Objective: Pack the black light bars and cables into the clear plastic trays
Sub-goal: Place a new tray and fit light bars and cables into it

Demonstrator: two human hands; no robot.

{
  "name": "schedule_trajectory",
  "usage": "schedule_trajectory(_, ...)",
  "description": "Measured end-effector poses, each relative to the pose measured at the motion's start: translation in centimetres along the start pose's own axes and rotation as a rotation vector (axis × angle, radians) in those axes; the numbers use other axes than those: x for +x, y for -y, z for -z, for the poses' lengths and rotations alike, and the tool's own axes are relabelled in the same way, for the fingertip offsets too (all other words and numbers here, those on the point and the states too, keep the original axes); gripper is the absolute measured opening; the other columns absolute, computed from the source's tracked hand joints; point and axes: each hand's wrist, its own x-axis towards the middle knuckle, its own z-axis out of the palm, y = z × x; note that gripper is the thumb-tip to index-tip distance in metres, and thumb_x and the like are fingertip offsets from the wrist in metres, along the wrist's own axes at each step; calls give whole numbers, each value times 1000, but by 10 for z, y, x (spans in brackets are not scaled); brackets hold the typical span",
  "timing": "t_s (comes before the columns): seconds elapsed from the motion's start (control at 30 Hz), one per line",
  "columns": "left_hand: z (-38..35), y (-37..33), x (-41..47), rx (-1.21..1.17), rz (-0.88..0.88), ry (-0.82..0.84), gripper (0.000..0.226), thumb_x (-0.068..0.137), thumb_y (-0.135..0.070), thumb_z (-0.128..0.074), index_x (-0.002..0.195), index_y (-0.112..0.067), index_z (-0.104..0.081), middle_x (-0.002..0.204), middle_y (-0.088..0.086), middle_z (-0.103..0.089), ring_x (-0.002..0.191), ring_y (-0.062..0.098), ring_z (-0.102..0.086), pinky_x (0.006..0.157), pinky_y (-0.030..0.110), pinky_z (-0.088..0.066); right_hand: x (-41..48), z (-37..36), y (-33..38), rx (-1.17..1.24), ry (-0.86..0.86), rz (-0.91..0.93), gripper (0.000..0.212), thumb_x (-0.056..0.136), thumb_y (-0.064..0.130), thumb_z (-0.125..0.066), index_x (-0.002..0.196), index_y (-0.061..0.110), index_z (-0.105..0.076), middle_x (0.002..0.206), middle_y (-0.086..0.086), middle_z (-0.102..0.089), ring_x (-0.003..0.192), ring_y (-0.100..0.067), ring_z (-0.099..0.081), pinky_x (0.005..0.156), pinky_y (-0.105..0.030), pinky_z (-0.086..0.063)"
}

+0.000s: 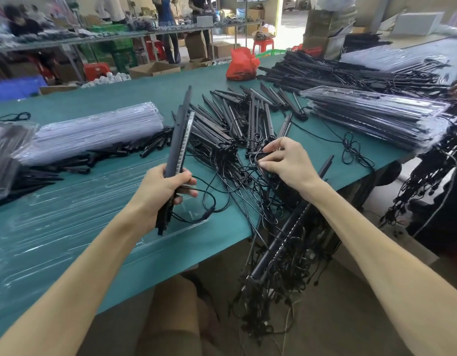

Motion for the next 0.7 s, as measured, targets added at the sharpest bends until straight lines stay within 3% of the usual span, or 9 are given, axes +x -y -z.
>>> schedule_trajectory(0.07,-10,-2,-1,40,-40,47,18,93,-12,-70,106,-7,-58,93,9,-77,84,25,-76,44,17,-41,1,0,-2,56,24,-25,30,85,7,-78,109,12,-62,88,0,-78,92,-12,-73,93,-31,-53)
schedule_trajectory(0.17,-32,-7,-1,84,-119,79,27,88,-9,-76,108,-4,-58,99,12,-76,92,24,-76,44,18,-42,2,-1,-6,147,44,-61,28,86,5,-76,110,14,-64,88,0,-78,91,-11,-73,89,-27,-53)
schedule_trajectory(0.3,-69,-10,1,197,-226,82,36,83,-11,-82,112,-8,-61,99,3,-77,75,2,-69,50,14,-45,-1,0,-10,279,66,-100,29,89,0,-72,115,9,-65,91,-7,-77,85,-12,-73,80,-21,-55)
schedule_trajectory(0.37,-87,-12,3,214,-264,100,43,78,-15,-86,114,-9,-62,104,2,-76,76,-2,-68,64,14,-52,-2,0,-11,294,88,-104,30,90,0,-70,119,7,-65,94,-7,-77,83,-10,-72,78,-18,-56)
schedule_trajectory(0.47,-101,-14,7,274,-290,70,47,74,-16,-89,113,-8,-65,102,3,-76,94,13,-73,89,36,-58,-3,1,-12,275,107,-95,32,90,0,-69,121,8,-64,94,-7,-77,78,-3,-72,72,-12,-53)
schedule_trajectory(0.57,-106,-14,12,352,-307,29,40,76,-10,-87,110,-8,-66,90,2,-76,83,15,-74,86,42,-59,-5,3,-13,263,129,-87,31,92,1,-67,122,8,-63,92,-7,-77,75,-5,-70,74,-16,-53)
schedule_trajectory(0.7,-106,-11,15,424,-379,-39,30,78,-13,-84,103,-14,-67,82,-5,-74,73,6,-72,77,33,-60,-8,2,-13,199,123,-50,23,98,9,-59,121,12,-63,99,-9,-76,93,-20,-72,90,-32,-55)
